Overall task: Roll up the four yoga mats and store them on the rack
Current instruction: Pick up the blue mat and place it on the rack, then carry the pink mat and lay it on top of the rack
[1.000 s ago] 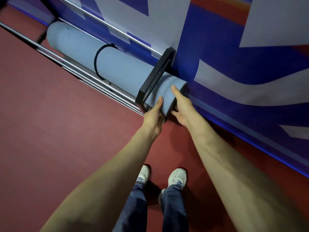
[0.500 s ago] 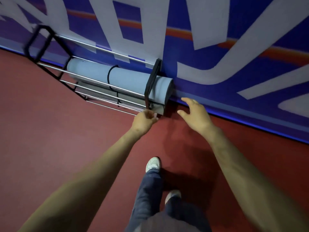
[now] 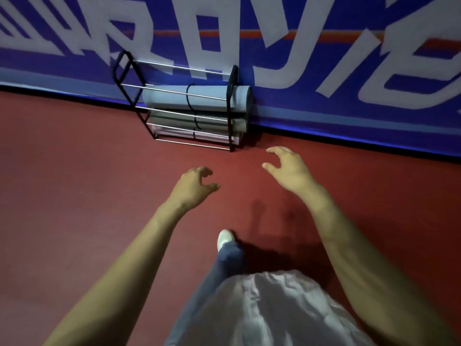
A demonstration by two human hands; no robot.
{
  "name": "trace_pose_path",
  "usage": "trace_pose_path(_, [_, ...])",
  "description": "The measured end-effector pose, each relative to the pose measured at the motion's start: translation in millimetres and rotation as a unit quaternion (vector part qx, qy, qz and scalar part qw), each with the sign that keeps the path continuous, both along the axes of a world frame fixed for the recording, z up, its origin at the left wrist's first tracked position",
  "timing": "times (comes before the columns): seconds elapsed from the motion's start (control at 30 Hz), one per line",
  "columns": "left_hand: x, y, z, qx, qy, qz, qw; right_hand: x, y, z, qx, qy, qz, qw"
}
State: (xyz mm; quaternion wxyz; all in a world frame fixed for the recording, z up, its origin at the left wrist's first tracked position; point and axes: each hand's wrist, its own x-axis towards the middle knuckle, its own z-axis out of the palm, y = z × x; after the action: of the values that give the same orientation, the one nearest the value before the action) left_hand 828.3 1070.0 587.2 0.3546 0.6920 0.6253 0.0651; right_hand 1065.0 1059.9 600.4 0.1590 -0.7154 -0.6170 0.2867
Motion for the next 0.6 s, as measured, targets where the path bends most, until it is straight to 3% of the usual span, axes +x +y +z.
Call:
trace_pose_path(0.33, [-134.5,-202.4,49.6,0.031,-0.02,-0.024,0.999,-147.2,-226.7,56.6,0.023,-0.007,0.015,1.0])
trace_pose_path(0.6, [-276.4,-401.0,55.6,-0.025,-0.025,-0.014,0.999,-291.6,-424.4,65.0,-0.02,0.004,0.035,0.999])
